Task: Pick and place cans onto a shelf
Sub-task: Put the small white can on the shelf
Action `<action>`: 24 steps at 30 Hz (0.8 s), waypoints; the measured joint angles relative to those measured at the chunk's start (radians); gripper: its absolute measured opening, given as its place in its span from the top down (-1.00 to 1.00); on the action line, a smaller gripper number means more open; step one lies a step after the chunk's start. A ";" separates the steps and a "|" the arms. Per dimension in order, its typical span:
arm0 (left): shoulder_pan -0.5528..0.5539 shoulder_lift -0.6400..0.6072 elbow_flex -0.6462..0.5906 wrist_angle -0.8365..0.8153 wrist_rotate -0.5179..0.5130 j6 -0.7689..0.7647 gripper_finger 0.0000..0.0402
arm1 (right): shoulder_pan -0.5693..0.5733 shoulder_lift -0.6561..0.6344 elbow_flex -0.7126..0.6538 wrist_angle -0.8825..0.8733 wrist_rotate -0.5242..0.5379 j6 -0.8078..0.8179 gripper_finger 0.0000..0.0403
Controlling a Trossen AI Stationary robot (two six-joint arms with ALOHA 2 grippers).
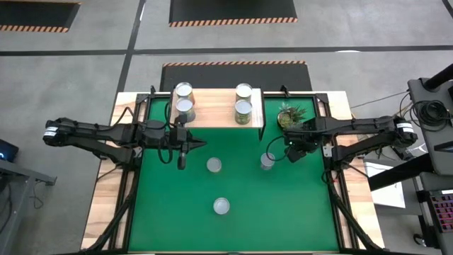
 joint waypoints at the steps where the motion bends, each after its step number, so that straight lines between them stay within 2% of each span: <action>1: 0.000 0.000 0.000 0.000 0.000 0.000 1.00 | -0.008 0.000 0.000 0.006 0.000 -0.009 0.11; 7: 0.000 0.000 0.000 0.000 0.000 0.003 1.00 | -0.034 0.000 -0.008 0.026 0.008 -0.036 -0.46; 12: 0.000 0.000 0.000 -0.001 0.000 0.003 1.00 | -0.033 0.000 -0.045 0.058 0.008 -0.039 -0.76; 15: 0.000 0.000 0.000 -0.001 0.000 0.003 1.00 | -0.033 0.000 -0.069 0.072 0.016 -0.041 -0.82; 24: 0.000 0.001 0.000 -0.001 0.000 0.003 1.00 | -0.036 0.001 -0.160 0.174 0.038 -0.048 -0.83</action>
